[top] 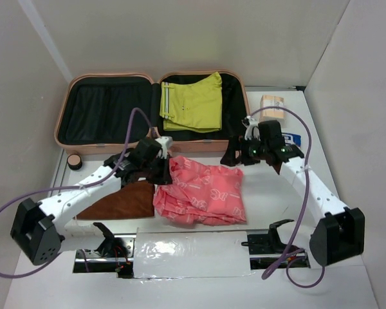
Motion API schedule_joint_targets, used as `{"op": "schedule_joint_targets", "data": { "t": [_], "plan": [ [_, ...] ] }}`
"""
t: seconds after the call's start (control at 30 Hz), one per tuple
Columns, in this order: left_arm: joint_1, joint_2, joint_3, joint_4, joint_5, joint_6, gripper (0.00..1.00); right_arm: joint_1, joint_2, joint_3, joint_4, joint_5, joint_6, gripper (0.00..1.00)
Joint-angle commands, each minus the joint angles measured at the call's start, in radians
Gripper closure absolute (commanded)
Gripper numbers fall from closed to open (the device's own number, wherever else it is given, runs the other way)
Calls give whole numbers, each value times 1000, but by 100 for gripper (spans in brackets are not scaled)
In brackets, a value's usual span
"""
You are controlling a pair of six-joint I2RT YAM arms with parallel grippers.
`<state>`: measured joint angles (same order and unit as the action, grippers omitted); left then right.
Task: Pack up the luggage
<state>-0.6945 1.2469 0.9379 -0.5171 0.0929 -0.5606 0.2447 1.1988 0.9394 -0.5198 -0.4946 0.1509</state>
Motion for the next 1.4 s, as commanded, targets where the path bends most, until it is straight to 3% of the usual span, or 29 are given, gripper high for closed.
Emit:
{"op": "schedule_joint_targets", "data": {
  "t": [0.0, 0.13, 0.27, 0.53, 0.7, 0.8, 0.83, 0.9, 0.93, 1.03, 1.23, 1.37],
  "plan": [
    [53, -90, -48, -15, 2, -36, 100, 7, -122, -105, 10, 191, 237, 0],
    [73, -122, -102, 19, 28, -47, 100, 18, -179, -272, 10, 143, 305, 0],
    [82, -122, -122, 29, 39, -27, 100, 51, -188, -370, 141, 70, 329, 0],
    [92, -101, -163, 61, 57, -18, 100, 142, -24, -421, 341, 106, 340, 0],
    [113, -110, -174, 86, 67, -7, 100, 174, 68, -421, 382, 165, 331, 19],
    [139, -110, -185, 106, 76, -7, 100, 194, 77, -412, 382, 202, 322, 23],
    [139, -110, -194, 117, 85, -7, 100, 194, 88, -424, 404, 212, 322, 29],
    [148, -101, -194, 126, 85, -7, 100, 205, 97, -433, 405, 212, 322, 47],
    [148, -101, -205, 135, 85, -7, 100, 217, 108, -433, 405, 212, 322, 73],
    [148, -101, -205, 135, 85, -7, 100, 252, 90, -404, 386, 212, 349, 100],
    [158, -141, -93, 48, 41, -27, 100, 346, -108, -251, 198, 317, 403, 100],
    [158, -150, 115, -66, -8, -18, 100, 369, -189, -117, 77, 350, 440, 100]
  ]
}}
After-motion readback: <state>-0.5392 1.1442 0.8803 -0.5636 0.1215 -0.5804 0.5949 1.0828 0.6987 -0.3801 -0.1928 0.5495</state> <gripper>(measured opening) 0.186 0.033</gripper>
